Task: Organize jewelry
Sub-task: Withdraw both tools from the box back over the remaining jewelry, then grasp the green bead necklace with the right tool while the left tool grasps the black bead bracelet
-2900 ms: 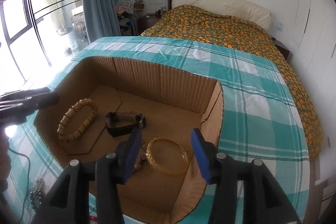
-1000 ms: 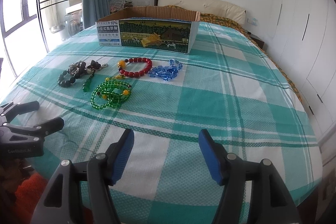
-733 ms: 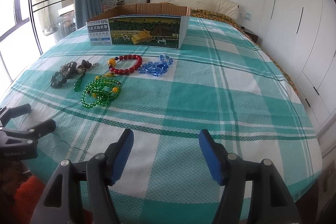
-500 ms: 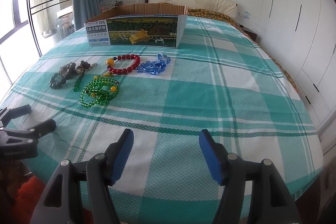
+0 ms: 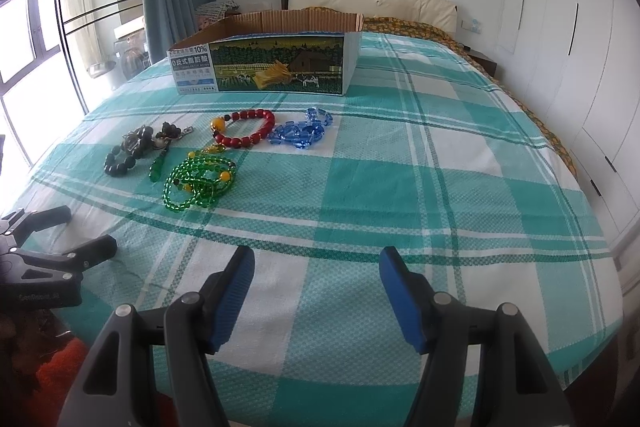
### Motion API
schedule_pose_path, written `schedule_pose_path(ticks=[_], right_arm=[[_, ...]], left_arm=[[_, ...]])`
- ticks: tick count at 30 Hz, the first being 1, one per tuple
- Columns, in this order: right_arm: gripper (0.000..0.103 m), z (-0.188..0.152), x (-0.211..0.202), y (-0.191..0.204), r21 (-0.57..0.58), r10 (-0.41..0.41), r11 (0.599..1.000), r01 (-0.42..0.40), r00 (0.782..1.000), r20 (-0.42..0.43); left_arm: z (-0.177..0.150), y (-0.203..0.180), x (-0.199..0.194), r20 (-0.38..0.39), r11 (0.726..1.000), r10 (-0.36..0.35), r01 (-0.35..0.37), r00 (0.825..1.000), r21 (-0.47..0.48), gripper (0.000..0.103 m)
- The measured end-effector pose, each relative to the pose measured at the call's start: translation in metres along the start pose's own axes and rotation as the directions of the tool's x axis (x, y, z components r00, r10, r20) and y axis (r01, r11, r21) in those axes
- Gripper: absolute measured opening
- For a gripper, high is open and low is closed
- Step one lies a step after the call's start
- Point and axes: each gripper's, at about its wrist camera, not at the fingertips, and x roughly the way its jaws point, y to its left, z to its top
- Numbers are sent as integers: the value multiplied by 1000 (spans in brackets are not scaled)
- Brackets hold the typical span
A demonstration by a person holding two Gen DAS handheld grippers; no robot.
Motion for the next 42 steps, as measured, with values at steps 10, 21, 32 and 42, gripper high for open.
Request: schedule_pose_path(ticks=[10, 21, 32, 42], right_arm=[[66, 3, 2, -1, 12, 38, 999, -37, 999, -14], [66, 55, 20, 19, 4, 203, 979, -203, 978, -51], [65, 59, 78, 89, -226, 166, 955, -193, 977, -134], [23, 53, 69, 53, -91, 198, 973, -212, 970, -138]], left_arm=[[11, 35, -9, 43, 992, -10, 15, 999, -126, 102], [48, 68, -15, 83, 982, -56, 70, 995, -174, 102], [63, 73, 1, 52, 974, -147, 154, 988, -164, 89], [89, 70, 53, -55, 965, -225, 215, 973, -149, 61]])
